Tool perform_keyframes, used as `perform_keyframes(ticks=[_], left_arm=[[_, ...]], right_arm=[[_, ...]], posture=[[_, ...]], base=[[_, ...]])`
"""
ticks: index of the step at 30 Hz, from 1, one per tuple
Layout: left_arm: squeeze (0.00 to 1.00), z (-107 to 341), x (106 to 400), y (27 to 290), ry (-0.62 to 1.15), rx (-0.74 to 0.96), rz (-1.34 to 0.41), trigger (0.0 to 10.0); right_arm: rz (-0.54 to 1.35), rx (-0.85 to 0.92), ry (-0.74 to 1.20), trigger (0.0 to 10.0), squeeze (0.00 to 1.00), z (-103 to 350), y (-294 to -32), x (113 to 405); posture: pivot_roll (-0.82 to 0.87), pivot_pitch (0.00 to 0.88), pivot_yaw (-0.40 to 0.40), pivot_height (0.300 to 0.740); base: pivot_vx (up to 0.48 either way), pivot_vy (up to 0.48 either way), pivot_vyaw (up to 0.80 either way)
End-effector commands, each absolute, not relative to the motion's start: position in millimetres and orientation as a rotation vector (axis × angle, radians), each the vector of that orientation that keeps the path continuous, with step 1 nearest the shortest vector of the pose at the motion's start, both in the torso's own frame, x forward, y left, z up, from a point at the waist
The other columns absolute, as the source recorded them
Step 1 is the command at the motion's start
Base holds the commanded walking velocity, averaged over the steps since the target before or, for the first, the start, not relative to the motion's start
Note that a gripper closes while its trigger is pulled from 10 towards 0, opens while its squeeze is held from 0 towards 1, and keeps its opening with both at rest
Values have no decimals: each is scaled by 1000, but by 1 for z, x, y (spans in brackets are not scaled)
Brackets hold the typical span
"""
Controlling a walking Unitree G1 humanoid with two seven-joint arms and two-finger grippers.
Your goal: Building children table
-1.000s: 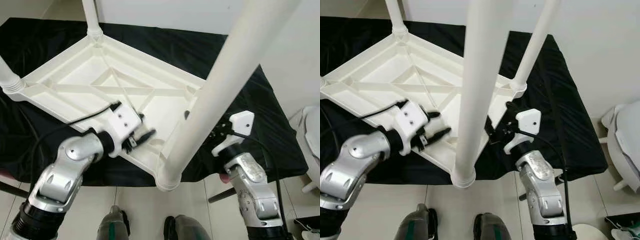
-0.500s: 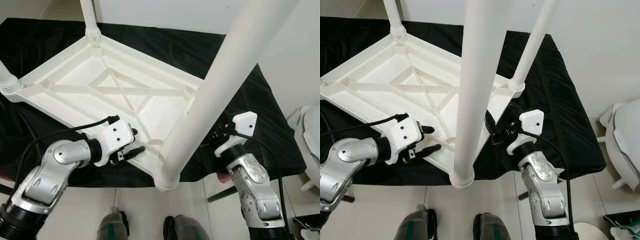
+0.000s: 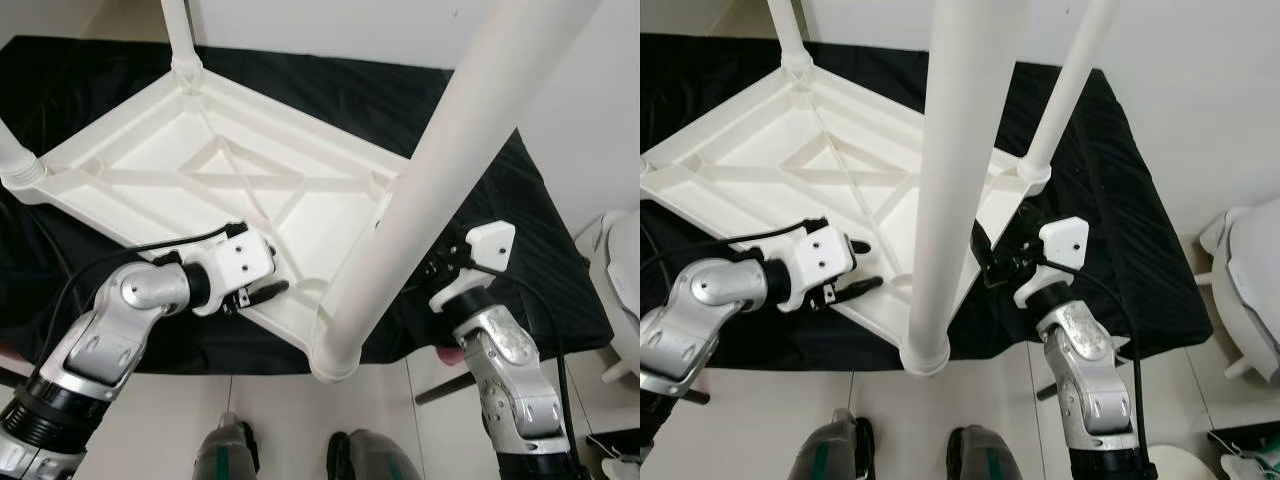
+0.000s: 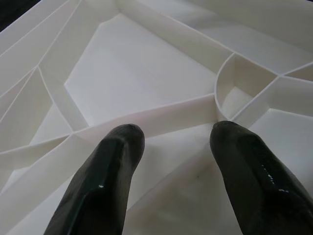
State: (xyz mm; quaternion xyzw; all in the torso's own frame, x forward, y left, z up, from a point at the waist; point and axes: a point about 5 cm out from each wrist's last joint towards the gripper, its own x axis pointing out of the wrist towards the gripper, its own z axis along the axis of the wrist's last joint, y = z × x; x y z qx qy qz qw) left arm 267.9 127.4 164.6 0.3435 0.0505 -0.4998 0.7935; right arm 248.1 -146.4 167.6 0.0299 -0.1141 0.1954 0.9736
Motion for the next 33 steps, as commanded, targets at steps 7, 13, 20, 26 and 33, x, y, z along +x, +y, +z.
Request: perform_keyframes(ticks=[7, 13, 20, 26, 33], left_arm=[[0, 147, 262, 123, 152, 800, -1149, 10000], [0, 147, 255, 134, 196, 747, -1200, 10000], [0, 152, 261, 143, 198, 719, -1163, 10000], [0, 152, 275, 137, 154, 764, -1066, 10000], [0, 148, 284, 128, 151, 756, -996, 10000]], right_arm=[[366, 46, -216, 10000, 0, 166, -155, 244], [362, 40, -214, 10000, 0, 166, -155, 243], [367, 40, -216, 10000, 0, 166, -155, 245], [379, 45, -221, 10000, 0, 167, -151, 247], [378, 46, -223, 10000, 0, 167, -151, 247]], posture=[[-95, 96, -41, 740], [-101, 100, -41, 740], [-93, 95, -46, 740], [-89, 84, -45, 740], [-98, 79, -39, 740]], base=[[0, 0, 0], [0, 0, 0], [0, 0, 0], [0, 0, 0], [0, 0, 0]])
